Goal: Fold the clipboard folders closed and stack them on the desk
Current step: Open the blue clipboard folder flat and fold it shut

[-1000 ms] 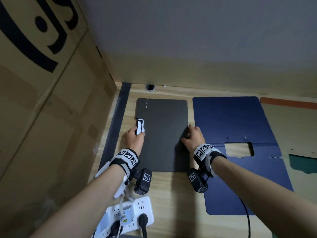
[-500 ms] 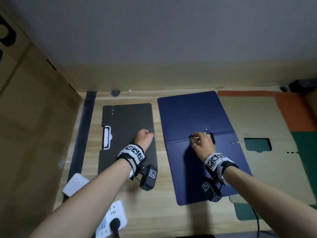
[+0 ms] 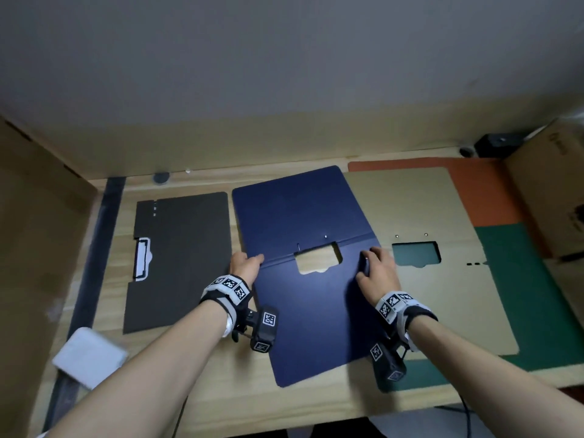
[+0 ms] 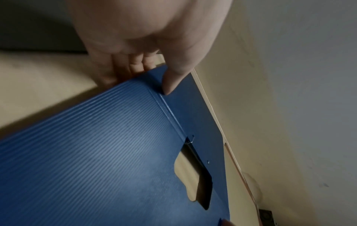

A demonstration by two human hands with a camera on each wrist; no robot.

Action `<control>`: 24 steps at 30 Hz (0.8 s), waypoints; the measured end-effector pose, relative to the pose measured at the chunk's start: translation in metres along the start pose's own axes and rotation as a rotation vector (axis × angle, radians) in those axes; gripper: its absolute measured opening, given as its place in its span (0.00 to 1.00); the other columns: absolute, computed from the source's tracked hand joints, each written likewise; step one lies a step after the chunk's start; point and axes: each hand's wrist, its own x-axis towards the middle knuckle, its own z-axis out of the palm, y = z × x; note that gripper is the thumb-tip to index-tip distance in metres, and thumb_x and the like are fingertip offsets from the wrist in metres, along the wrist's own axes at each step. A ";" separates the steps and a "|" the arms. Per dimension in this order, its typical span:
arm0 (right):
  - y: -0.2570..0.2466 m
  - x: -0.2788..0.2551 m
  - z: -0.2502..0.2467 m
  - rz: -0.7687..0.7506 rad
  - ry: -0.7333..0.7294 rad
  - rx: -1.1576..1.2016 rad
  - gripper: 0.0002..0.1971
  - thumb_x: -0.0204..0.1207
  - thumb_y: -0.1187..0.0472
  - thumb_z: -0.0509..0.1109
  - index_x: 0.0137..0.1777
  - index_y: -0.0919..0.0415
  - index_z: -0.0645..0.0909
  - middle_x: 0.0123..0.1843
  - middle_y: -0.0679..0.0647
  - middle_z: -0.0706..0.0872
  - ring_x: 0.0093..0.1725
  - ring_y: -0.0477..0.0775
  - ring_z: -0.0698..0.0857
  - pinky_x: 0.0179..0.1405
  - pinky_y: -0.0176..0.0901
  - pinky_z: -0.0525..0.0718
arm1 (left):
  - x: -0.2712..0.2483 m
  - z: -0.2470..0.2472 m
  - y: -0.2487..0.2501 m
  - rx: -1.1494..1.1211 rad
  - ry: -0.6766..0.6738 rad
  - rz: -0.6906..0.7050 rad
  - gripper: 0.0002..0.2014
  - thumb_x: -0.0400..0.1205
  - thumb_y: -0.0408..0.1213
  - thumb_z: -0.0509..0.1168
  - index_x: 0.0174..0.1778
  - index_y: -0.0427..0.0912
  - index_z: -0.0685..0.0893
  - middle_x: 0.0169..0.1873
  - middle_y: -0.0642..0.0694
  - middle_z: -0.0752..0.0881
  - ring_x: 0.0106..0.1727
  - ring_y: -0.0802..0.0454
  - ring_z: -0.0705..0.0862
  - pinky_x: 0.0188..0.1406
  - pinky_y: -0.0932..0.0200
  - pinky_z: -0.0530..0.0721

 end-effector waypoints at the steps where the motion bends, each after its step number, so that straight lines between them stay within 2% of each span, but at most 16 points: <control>1: 0.001 0.001 -0.003 -0.005 -0.018 0.014 0.26 0.71 0.66 0.68 0.72 0.64 0.75 0.77 0.62 0.68 0.75 0.64 0.66 0.77 0.47 0.62 | -0.012 0.000 0.002 -0.007 0.023 0.018 0.28 0.67 0.45 0.72 0.60 0.35 0.80 0.59 0.38 0.86 0.57 0.39 0.86 0.64 0.38 0.83; 2: 0.002 0.001 -0.007 -0.010 -0.047 0.021 0.25 0.72 0.66 0.67 0.71 0.63 0.75 0.77 0.61 0.68 0.76 0.63 0.66 0.77 0.46 0.62 | -0.026 0.001 0.006 -0.021 0.052 0.043 0.27 0.73 0.43 0.72 0.66 0.36 0.76 0.62 0.41 0.83 0.60 0.41 0.84 0.68 0.40 0.81; 4: 0.004 0.001 -0.018 -0.036 -0.103 0.032 0.25 0.72 0.65 0.67 0.71 0.62 0.76 0.76 0.60 0.70 0.75 0.62 0.67 0.77 0.46 0.63 | -0.051 0.002 0.015 -0.068 0.111 0.113 0.21 0.81 0.38 0.68 0.68 0.38 0.73 0.61 0.42 0.81 0.60 0.44 0.82 0.70 0.45 0.79; 7: 0.000 0.004 -0.041 -0.103 -0.145 0.052 0.25 0.73 0.64 0.67 0.71 0.62 0.75 0.74 0.58 0.72 0.74 0.62 0.72 0.75 0.47 0.69 | -0.078 -0.001 0.034 -0.123 0.141 0.240 0.10 0.83 0.32 0.64 0.59 0.41 0.74 0.53 0.38 0.84 0.53 0.42 0.84 0.62 0.45 0.82; 10: -0.013 0.009 -0.075 -0.173 -0.132 0.074 0.25 0.75 0.64 0.67 0.73 0.61 0.74 0.73 0.55 0.72 0.72 0.59 0.75 0.72 0.47 0.72 | -0.097 -0.009 0.061 -0.090 0.136 0.335 0.07 0.83 0.31 0.63 0.56 0.40 0.74 0.46 0.36 0.84 0.45 0.45 0.82 0.50 0.48 0.82; 12: -0.026 0.015 -0.099 -0.236 -0.094 0.097 0.24 0.75 0.64 0.66 0.73 0.61 0.74 0.73 0.56 0.73 0.73 0.58 0.74 0.74 0.48 0.70 | -0.103 -0.016 0.081 -0.015 0.125 0.372 0.10 0.80 0.37 0.66 0.55 0.43 0.74 0.49 0.37 0.87 0.46 0.43 0.86 0.53 0.44 0.85; 14: -0.042 0.021 -0.125 -0.309 -0.043 0.108 0.24 0.75 0.64 0.66 0.73 0.61 0.74 0.73 0.56 0.73 0.73 0.58 0.74 0.75 0.50 0.70 | -0.105 -0.024 0.102 0.061 0.120 0.433 0.12 0.75 0.42 0.67 0.53 0.48 0.75 0.52 0.37 0.88 0.52 0.39 0.88 0.58 0.36 0.86; 17: -0.074 0.025 -0.169 -0.428 0.060 0.117 0.25 0.74 0.63 0.66 0.73 0.61 0.73 0.74 0.56 0.72 0.75 0.57 0.72 0.75 0.48 0.69 | -0.131 -0.027 0.148 0.175 0.100 0.576 0.08 0.78 0.35 0.67 0.49 0.48 0.75 0.52 0.39 0.88 0.54 0.40 0.87 0.61 0.39 0.84; 21: -0.123 0.011 -0.226 -0.596 0.187 0.143 0.26 0.75 0.61 0.66 0.75 0.56 0.70 0.78 0.51 0.67 0.78 0.53 0.67 0.75 0.50 0.71 | -0.182 -0.026 0.202 0.293 0.068 0.742 0.07 0.77 0.39 0.66 0.41 0.54 0.73 0.49 0.41 0.89 0.52 0.38 0.88 0.57 0.38 0.85; 24: -0.155 -0.001 -0.263 -0.754 0.297 0.052 0.34 0.73 0.61 0.71 0.79 0.56 0.64 0.84 0.53 0.57 0.83 0.55 0.58 0.78 0.49 0.67 | -0.217 -0.021 0.234 0.446 0.028 0.859 0.06 0.79 0.41 0.65 0.43 0.51 0.73 0.45 0.44 0.89 0.48 0.41 0.87 0.51 0.39 0.86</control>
